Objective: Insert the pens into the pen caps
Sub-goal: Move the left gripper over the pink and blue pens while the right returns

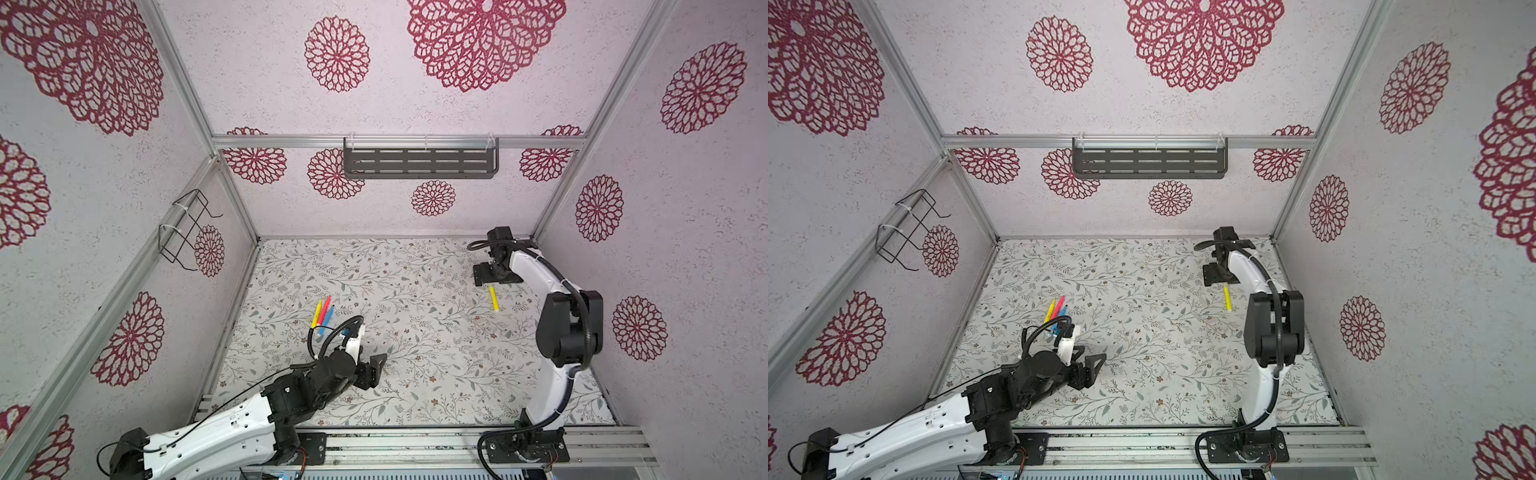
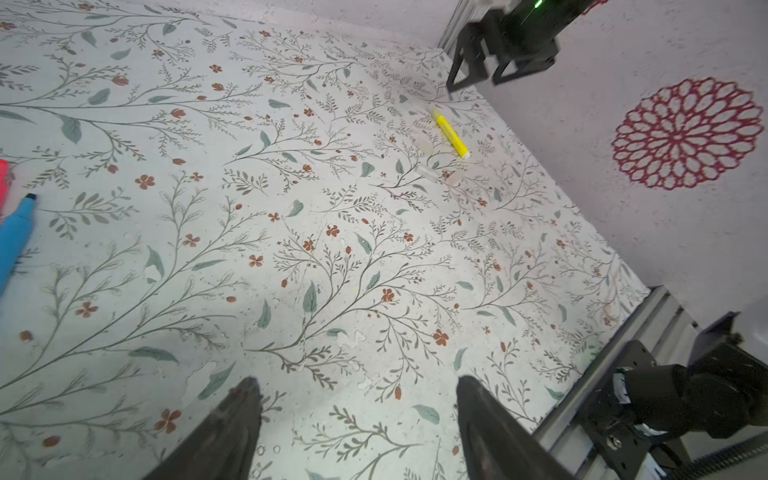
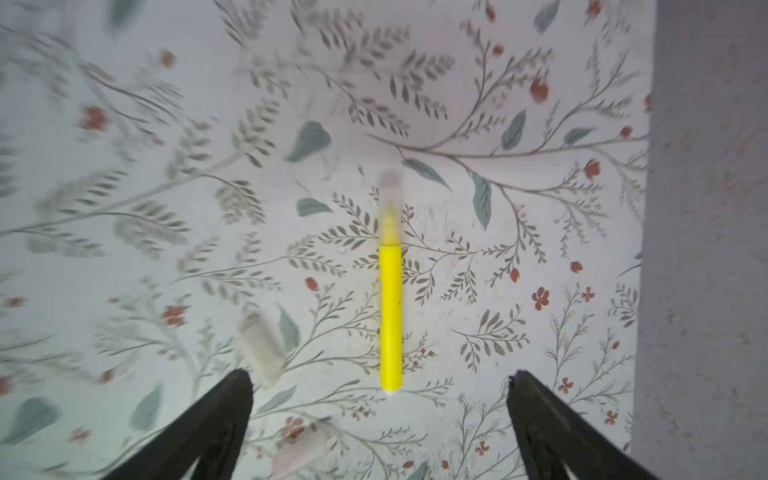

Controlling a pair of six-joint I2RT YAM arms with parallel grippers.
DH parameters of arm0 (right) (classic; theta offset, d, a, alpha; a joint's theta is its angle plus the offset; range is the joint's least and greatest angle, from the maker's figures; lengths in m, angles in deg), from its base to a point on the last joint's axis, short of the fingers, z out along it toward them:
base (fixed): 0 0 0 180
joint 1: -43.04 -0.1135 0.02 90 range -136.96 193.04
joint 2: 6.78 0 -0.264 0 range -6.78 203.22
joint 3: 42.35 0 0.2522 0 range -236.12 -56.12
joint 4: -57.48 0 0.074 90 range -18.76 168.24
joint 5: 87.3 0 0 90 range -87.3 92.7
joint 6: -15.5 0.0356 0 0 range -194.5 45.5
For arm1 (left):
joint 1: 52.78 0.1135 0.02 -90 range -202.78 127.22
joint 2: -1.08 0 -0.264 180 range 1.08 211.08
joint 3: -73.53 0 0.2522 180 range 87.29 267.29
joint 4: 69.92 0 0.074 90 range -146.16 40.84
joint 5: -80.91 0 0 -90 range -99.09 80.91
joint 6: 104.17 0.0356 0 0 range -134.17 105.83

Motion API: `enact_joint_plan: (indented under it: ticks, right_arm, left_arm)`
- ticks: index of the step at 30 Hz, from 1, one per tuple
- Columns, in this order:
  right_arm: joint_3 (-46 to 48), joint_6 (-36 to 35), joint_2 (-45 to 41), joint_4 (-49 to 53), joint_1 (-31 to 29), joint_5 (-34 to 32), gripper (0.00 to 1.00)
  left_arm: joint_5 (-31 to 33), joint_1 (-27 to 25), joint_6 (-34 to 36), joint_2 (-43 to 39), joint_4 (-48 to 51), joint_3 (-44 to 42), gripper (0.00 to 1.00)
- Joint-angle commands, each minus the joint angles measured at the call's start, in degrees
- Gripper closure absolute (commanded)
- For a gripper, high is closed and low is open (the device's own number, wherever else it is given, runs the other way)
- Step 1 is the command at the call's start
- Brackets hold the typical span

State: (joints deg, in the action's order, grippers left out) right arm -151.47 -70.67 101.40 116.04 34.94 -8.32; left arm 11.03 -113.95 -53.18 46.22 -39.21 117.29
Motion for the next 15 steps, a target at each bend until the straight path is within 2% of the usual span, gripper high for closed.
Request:
enact_joint_plan:
  ticks: [1, 3, 6, 8, 11, 13, 15]
  right_arm:
    - [-1.47, 4.54, -9.42, -0.61, -1.08, 12.72, 0.01]
    - [-0.70, 6.77, -13.40, -2.79, -1.50, 18.06, 0.01]
    - [2.68, 10.54, -20.11, -7.61, -1.92, 21.42, 0.01]
    - [7.44, 12.37, -25.66, -13.15, -1.84, 24.53, 0.01]
    - [15.25, 19.31, -33.76, -23.39, -1.65, 31.21, 0.01]
    - [13.09, 19.11, -34.09, -20.20, -1.74, 36.73, 0.01]
    - [13.28, 18.81, -35.37, -18.97, -1.92, 38.52, 0.01]
  left_arm:
    - [1.84, 1.53, -0.24, 3.06, 2.18, 3.63, 0.24]
    - [1.10, 3.34, -0.68, 5.58, 2.99, 4.98, 0.24]
    - [-1.56, 7.26, -0.99, 8.40, 3.53, 6.74, 0.26]
    - [-3.86, 10.71, -0.98, 9.86, 3.95, 7.79, 0.28]
    - [-7.50, 17.25, 0.38, 12.40, 4.96, 9.33, 0.31]
    - [-8.88, 21.61, 1.51, 13.99, 5.64, 10.35, 0.32]
    - [-10.47, 25.61, 2.64, 15.80, 5.77, 11.27, 0.33]
